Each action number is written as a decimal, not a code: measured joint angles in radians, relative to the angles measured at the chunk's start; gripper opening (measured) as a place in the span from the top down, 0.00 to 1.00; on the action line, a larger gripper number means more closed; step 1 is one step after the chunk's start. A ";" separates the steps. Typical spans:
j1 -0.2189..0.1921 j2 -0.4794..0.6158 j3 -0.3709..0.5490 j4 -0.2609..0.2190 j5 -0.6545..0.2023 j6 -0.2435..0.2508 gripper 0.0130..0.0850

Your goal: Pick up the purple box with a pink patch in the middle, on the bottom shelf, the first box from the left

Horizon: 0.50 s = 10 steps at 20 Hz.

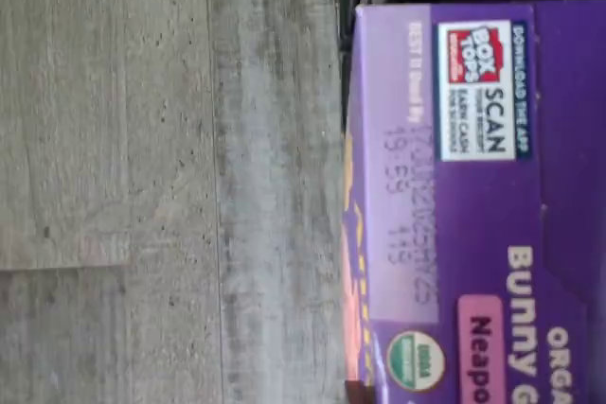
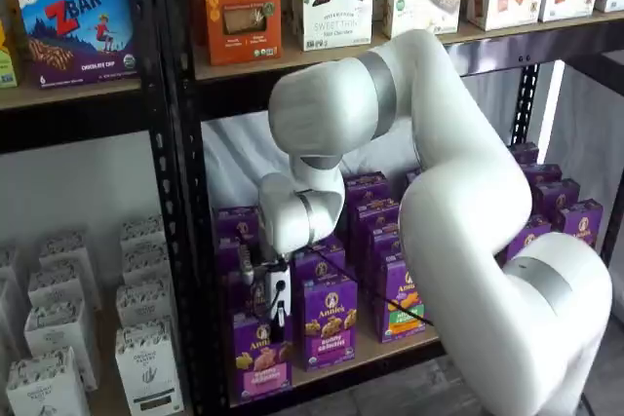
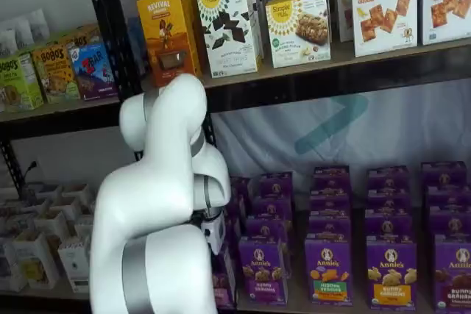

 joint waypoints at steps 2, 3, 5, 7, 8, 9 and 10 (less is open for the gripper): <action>-0.001 -0.006 0.005 -0.009 0.006 0.007 0.78; -0.002 -0.009 0.010 -0.010 0.005 0.007 0.78; -0.002 -0.025 0.030 -0.013 0.001 0.010 0.78; -0.001 -0.045 0.055 -0.017 -0.002 0.014 0.78; -0.001 -0.056 0.070 -0.019 -0.005 0.016 0.78; 0.001 -0.076 0.098 -0.021 -0.014 0.019 0.78; 0.001 -0.090 0.118 -0.024 -0.020 0.022 0.78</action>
